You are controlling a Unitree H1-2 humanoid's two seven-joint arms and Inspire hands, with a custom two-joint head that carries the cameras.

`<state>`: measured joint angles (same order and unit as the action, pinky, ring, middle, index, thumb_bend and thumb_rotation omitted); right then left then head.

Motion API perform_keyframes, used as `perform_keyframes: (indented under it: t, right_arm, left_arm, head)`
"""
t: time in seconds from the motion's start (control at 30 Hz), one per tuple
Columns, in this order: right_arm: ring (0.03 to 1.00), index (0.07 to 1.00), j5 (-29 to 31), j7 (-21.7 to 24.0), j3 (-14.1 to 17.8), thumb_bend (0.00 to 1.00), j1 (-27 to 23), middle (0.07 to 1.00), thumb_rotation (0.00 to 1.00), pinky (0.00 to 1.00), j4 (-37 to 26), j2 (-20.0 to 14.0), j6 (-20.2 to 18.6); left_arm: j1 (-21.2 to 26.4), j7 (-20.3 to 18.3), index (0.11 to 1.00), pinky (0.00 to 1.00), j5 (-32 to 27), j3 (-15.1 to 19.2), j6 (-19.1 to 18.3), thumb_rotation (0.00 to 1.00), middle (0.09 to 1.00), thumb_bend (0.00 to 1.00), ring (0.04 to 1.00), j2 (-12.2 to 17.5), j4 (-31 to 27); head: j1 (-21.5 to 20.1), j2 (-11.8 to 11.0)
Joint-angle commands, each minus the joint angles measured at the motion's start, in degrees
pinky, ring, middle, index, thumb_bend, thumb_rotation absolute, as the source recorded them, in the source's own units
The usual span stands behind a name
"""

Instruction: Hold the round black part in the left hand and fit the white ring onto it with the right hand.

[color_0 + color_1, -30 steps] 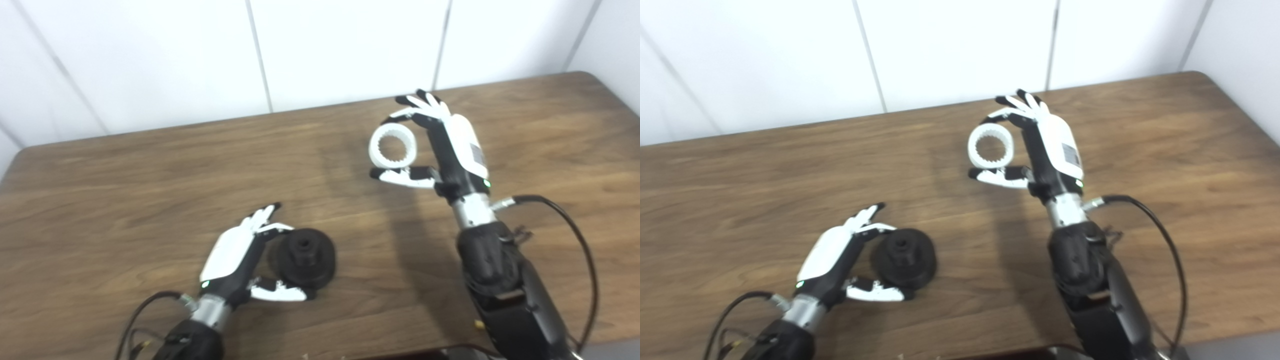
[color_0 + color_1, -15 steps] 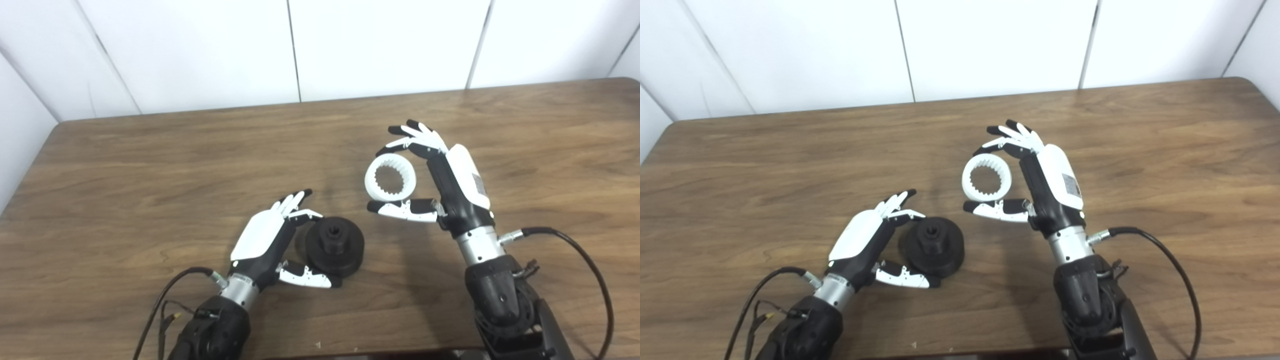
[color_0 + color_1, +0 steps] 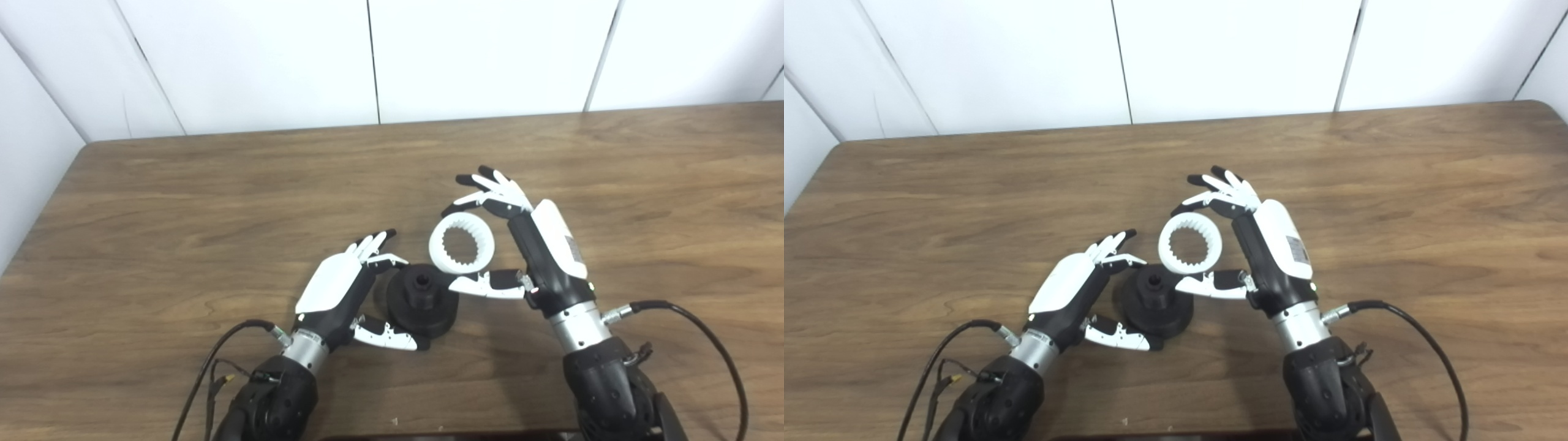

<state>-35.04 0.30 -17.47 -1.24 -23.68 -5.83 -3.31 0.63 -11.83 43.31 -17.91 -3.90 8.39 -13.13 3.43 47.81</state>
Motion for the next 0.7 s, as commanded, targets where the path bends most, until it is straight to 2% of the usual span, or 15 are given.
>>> perform_keyframes:
  t: [0.0,0.33,0.67]
  right_arm:
    - [0.935,0.482,-0.4,-0.2,-0.7,0.52,-1.1,0.842,0.14,0.98,-1.7,1.1,3.1]
    - [0.93,0.482,-1.1,-0.6,-3.2,0.52,0.2,0.832,0.14,1.0,-0.1,2.6,5.0]
    - [0.927,0.482,-3.3,0.5,-4.4,0.52,1.2,0.835,0.15,0.98,0.1,2.6,3.5]
  left_arm:
    - [1.8,1.2,0.627,1.0,0.8,0.0,0.0,0.37,1.0,0.88,1.0,-0.1,-1.2]
    - [1.8,0.9,0.629,1.0,0.6,-0.1,-0.2,0.38,1.0,0.88,1.0,0.2,-1.5]
    - [1.8,0.7,0.629,1.0,0.5,-0.2,-0.9,0.37,1.0,0.88,1.0,0.1,-2.0]
  head:
    - [0.1,0.1]
    - [0.3,0.4]
    - [0.8,0.9]
